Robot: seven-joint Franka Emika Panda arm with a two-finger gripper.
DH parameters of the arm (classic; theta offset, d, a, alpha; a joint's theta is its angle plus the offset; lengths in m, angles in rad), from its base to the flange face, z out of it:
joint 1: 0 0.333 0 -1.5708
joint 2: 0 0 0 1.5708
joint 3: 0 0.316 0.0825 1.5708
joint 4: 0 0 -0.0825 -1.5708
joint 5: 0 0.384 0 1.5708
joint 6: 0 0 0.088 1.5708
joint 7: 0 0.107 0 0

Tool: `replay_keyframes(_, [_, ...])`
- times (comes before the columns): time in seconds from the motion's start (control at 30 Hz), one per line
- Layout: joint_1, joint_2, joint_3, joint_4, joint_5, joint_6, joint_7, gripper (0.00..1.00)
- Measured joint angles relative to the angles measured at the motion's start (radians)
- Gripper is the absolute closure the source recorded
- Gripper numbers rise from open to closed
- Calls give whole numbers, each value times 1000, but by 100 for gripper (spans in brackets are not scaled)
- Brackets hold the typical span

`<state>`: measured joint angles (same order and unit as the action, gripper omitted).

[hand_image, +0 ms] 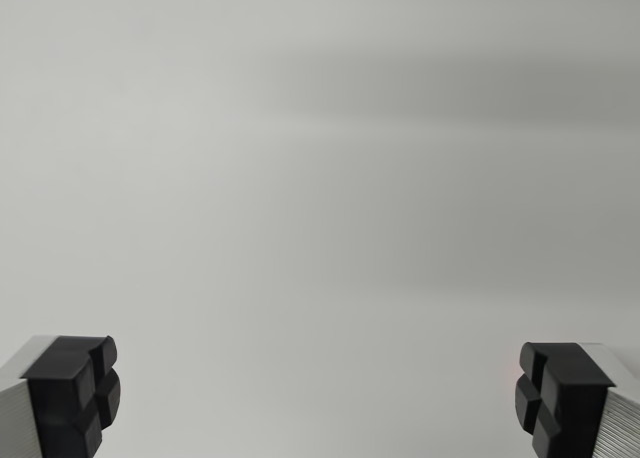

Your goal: Destack cube

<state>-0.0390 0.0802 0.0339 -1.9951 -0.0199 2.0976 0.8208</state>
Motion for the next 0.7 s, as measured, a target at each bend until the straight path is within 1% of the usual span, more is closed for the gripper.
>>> replay_keyframes(0.13, [-1, -3, -2, -7, 0, 2, 0, 0])
replay_keyframes(0.47, [-7, -20, -11, -40, 0, 17, 2, 0])
replay_keyframes(0.7, [-15, -39, -19, -74, 0, 32, 4, 0])
